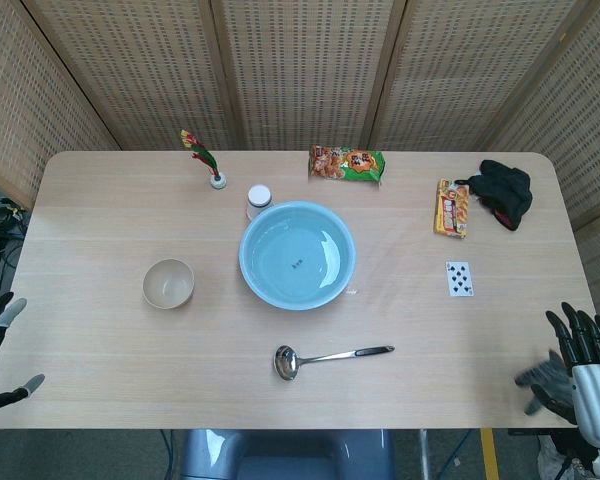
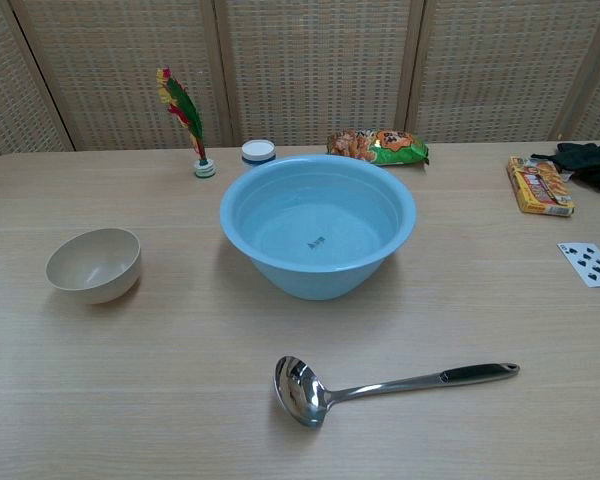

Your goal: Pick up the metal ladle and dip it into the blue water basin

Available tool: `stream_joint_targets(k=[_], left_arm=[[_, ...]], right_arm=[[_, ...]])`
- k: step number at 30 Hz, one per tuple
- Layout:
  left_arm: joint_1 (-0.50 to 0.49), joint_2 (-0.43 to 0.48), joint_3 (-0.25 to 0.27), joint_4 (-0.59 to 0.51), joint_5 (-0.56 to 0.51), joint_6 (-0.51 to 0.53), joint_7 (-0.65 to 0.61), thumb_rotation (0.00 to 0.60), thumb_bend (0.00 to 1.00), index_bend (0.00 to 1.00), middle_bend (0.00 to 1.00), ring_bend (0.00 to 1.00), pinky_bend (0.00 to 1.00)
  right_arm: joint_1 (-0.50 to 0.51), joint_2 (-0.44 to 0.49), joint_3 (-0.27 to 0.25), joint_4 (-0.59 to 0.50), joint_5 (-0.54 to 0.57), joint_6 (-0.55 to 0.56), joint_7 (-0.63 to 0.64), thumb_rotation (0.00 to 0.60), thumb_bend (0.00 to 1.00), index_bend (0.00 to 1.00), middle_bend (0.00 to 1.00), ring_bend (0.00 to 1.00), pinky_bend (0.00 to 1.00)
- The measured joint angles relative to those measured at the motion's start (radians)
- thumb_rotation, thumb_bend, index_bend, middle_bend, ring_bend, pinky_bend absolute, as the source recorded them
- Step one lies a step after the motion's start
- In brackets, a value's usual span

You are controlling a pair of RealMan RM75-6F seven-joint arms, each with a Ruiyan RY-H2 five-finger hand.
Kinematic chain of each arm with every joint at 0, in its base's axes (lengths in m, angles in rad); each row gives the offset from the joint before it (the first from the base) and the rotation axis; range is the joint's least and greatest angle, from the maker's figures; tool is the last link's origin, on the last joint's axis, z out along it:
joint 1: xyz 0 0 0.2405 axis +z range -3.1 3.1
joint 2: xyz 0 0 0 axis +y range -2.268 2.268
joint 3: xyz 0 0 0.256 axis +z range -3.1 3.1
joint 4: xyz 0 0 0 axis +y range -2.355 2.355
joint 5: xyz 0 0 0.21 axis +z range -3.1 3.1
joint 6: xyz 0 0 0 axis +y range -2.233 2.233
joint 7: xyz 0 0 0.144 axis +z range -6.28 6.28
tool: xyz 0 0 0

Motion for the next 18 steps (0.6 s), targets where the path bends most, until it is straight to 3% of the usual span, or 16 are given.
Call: stream_joint_targets(k=[8,10,11,12,13,14,15,17,18], left_arm=[[-0.004,-0.003,-0.002,0.000,-0.010,-0.012,0.006,0.600,0.00,0.00,0.00,0.00,0.00],[-0.007,-0.003,-0.005,0.000,-0.016,-0.017,0.006,0.600,0.00,0.00,0.00,0.00,0.00],[-0.008,-0.003,-0.006,0.000,-0.019,-0.020,0.007,0.600,0.00,0.00,0.00,0.00,0.00],[-0.010,-0.004,-0.008,0.000,-0.023,-0.023,0.008,0.600,0.00,0.00,0.00,0.00,0.00],[-0.011,-0.005,-0.009,0.000,-0.027,-0.026,0.011,0.600,0.00,0.00,0.00,0.00,0.00],[-0.013,-0.006,-0.011,0.000,-0.031,-0.030,0.015,0.600,0.00,0.00,0.00,0.00,0.00],[-0.015,-0.009,-0.012,0.000,-0.038,-0.037,0.020,0.600,0.00,0.00,0.00,0.00,0.00],[-0.019,-0.013,-0.015,-0.001,-0.050,-0.047,0.030,0.600,0.00,0.00,0.00,0.00,0.00],[-0.020,-0.015,-0.018,-0.003,-0.056,-0.051,0.037,0.600,0.00,0.00,0.00,0.00,0.00]], right_arm=[[0.012,-0.004,-0.005,0.003,0.009,-0.038,-0.020,0.600,0.00,0.00,0.01,0.00,0.00],[0.019,-0.008,-0.005,0.002,0.012,-0.051,-0.033,0.600,0.00,0.00,0.14,0.11,0.00],[0.023,-0.010,-0.003,0.003,0.013,-0.057,-0.041,0.600,0.00,0.00,0.26,0.23,0.00],[0.029,-0.014,-0.001,0.005,0.015,-0.066,-0.052,0.600,0.00,0.00,0.42,0.41,0.05],[0.036,-0.016,0.001,0.006,0.016,-0.077,-0.058,0.600,0.00,0.00,0.51,0.51,0.15],[0.045,-0.017,0.003,0.008,0.016,-0.091,-0.065,0.600,0.00,0.00,0.62,0.63,0.36],[0.061,-0.017,0.006,0.009,0.017,-0.115,-0.074,0.600,0.00,0.00,0.70,0.72,0.60],[0.089,-0.014,0.010,0.006,0.022,-0.165,-0.086,0.600,0.00,0.02,0.79,0.81,0.84],[0.110,-0.010,0.012,0.000,0.026,-0.205,-0.092,0.600,0.00,0.03,0.82,0.85,0.91]])
